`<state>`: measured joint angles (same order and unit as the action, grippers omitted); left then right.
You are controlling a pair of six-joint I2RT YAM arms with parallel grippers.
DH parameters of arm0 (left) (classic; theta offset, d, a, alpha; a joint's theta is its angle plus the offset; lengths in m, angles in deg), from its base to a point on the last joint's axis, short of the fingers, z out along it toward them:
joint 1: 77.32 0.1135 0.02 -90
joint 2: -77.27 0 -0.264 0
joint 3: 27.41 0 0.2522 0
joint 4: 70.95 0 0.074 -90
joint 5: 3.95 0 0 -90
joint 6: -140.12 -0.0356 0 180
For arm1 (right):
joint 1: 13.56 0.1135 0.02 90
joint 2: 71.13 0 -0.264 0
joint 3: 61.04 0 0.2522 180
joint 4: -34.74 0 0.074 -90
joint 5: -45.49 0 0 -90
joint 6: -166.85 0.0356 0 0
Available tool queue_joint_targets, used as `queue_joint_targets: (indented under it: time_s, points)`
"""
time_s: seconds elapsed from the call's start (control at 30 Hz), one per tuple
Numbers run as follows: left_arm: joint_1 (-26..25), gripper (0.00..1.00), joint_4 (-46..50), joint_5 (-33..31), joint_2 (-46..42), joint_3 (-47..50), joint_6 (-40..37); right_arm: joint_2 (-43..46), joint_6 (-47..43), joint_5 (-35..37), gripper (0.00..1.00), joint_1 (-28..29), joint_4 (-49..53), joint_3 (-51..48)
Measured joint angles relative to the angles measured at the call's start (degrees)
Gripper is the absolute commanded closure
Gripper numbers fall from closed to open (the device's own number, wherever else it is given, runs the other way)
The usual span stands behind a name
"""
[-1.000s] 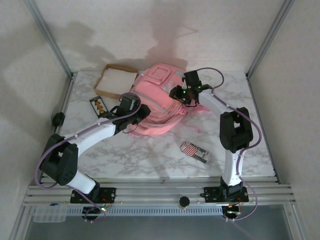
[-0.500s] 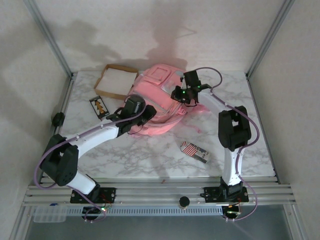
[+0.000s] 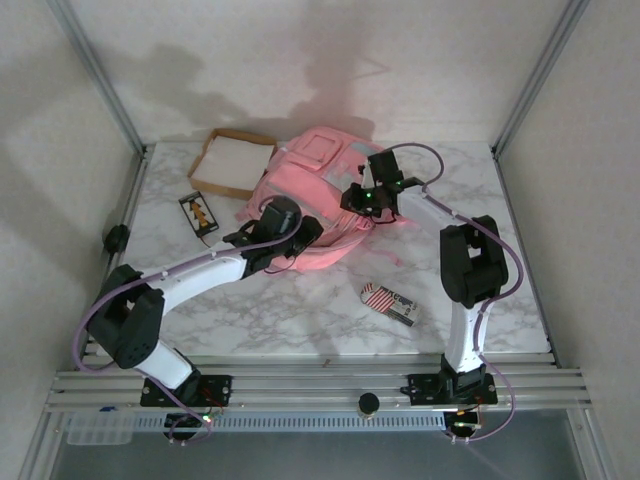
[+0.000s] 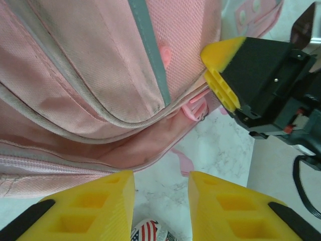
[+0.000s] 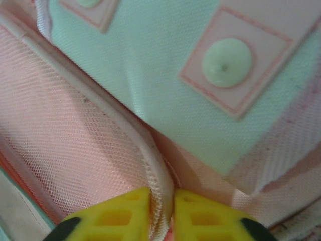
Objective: Pack the student bag
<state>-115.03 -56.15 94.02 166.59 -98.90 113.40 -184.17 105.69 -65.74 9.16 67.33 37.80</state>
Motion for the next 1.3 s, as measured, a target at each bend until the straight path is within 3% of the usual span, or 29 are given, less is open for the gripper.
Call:
queue_joint_targets:
  time_s: [0.1,0.43,0.77,1.1,1.3]
  points:
    - [-1.1,0.61,0.1,-0.6,1.3,0.0,0.2,0.0,0.2,-0.4,1.0,0.0,0.1,0.2]
    - [-5.0,0.55,0.0,-5.5,2.5,-4.0,4.8,4.1,6.8,-5.0,1.0,0.0,-4.0,-2.8]
    - [-8.3,0.58,-0.2,-11.8,2.8,-4.4,14.6,10.4,19.6,-10.4,1.0,0.8,-16.7,-13.3]
    - [-11.0,0.62,8.4,-18.8,3.3,-6.2,16.5,13.5,27.4,-11.0,1.0,4.4,-23.2,-18.0]
    - [-11.0,0.67,13.2,-21.4,7.3,-14.1,16.5,13.5,28.5,-11.4,1.0,5.1,-24.2,-18.0]
